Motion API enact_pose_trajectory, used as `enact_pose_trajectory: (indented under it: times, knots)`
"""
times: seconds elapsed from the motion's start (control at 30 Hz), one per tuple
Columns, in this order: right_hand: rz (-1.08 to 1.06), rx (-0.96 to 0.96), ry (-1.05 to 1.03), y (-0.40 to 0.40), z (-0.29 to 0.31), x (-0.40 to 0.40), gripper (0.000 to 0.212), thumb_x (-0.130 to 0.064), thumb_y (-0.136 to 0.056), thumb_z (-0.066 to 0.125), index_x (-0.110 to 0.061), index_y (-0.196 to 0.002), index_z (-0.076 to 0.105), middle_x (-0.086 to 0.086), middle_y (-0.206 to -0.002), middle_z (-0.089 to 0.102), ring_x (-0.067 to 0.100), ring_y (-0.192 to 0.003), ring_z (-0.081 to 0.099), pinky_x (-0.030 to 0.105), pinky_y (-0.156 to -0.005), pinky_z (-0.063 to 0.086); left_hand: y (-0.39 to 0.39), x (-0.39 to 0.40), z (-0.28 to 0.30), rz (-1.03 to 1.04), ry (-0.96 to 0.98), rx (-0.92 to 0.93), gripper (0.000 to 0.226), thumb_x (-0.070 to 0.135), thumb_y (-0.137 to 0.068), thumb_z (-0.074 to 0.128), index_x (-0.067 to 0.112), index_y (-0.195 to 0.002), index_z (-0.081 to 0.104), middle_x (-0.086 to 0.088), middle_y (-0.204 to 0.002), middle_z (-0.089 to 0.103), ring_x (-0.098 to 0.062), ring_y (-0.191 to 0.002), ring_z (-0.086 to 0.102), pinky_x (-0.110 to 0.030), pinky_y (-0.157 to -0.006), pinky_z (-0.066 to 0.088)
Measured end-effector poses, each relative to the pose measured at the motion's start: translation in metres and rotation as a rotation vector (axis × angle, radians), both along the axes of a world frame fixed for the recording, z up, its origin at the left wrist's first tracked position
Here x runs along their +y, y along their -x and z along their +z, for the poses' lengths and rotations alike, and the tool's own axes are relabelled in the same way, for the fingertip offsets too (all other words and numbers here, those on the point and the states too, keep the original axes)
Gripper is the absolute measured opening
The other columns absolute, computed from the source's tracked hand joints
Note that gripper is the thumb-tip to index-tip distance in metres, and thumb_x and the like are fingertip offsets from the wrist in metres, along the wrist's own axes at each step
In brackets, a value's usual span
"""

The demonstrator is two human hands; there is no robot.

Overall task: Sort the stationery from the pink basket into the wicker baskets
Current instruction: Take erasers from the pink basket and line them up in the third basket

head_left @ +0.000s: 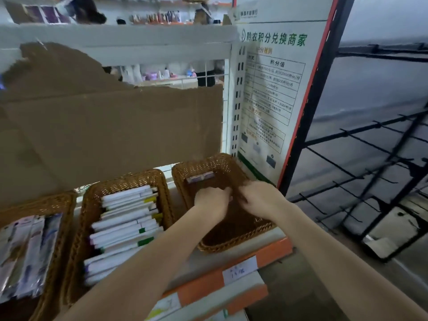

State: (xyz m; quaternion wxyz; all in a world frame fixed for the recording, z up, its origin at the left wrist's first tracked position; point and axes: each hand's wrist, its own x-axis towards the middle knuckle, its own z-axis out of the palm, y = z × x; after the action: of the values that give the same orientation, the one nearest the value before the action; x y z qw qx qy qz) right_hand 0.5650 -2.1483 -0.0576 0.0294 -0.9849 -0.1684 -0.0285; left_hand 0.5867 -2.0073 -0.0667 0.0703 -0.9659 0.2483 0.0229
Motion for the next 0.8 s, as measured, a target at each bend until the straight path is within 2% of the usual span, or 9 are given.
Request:
enact_pose_trajectory:
  times: [0.1,0.23,0.47,0.63,0.73,0.8]
  knots:
    - [0.115,0.026,0.038,-0.006,-0.005,-0.004,0.025,-0.026,-0.094,0.045,-0.012,-0.106,0.062,0.005,-0.109,0.061,0.024,-0.104,0.056,0.038,-0.085,0.049,0.001,-0.011,-0.011,0.1,-0.054,0.073,0.033,0.024,-0.098,0.041,0.019,-0.131,0.04,-0.009,-0.111,0.062,-0.03,-0.1,0.06,-0.035,-0.065,0.037]
    - [0.253,0.072,0.08,-0.008,-0.01,-0.013,0.028,-0.023,-0.094,0.043,-0.011,-0.11,0.062,0.006,-0.11,0.06,0.025,-0.106,0.053,0.036,-0.083,0.047,0.01,-0.021,-0.017,0.195,-0.05,0.148,0.04,0.025,-0.097,0.043,0.022,-0.136,0.035,-0.007,-0.114,0.062,-0.029,-0.101,0.06,-0.034,-0.065,0.038]
    - [0.409,0.129,0.106,-0.015,-0.015,-0.026,0.028,-0.024,-0.094,0.044,-0.01,-0.111,0.062,0.008,-0.11,0.059,0.027,-0.105,0.053,0.035,-0.083,0.046,0.024,-0.022,-0.01,0.243,0.074,0.286,0.055,0.032,-0.087,0.058,0.024,-0.135,0.032,-0.009,-0.118,0.055,-0.031,-0.103,0.057,-0.032,-0.067,0.039]
    - [0.469,0.163,0.07,-0.024,-0.015,-0.03,0.026,-0.026,-0.094,0.047,-0.012,-0.111,0.062,0.006,-0.107,0.059,0.024,-0.1,0.055,0.036,-0.082,0.049,0.019,-0.012,0.003,0.236,0.173,0.48,0.073,0.035,-0.081,0.068,0.025,-0.14,0.027,-0.007,-0.122,0.055,-0.025,-0.105,0.055,-0.032,-0.078,0.045]
    - [0.495,0.195,0.022,-0.03,-0.011,-0.032,0.022,-0.025,-0.094,0.05,-0.014,-0.108,0.062,0.003,-0.103,0.058,0.02,-0.095,0.056,0.033,-0.079,0.048,0.015,-0.003,0.009,0.255,0.21,0.56,0.076,0.039,-0.082,0.069,0.02,-0.141,0.026,-0.002,-0.113,0.057,-0.016,-0.09,0.052,-0.022,-0.063,0.039]
    - [0.507,0.194,0.005,-0.034,-0.008,-0.032,0.021,-0.025,-0.093,0.051,-0.014,-0.106,0.064,0.002,-0.102,0.058,0.018,-0.093,0.056,0.03,-0.075,0.046,0.01,0.004,0.011,0.264,0.21,0.593,0.069,0.039,-0.084,0.067,0.014,-0.138,0.033,-0.001,-0.111,0.058,-0.015,-0.088,0.053,-0.021,-0.062,0.04]
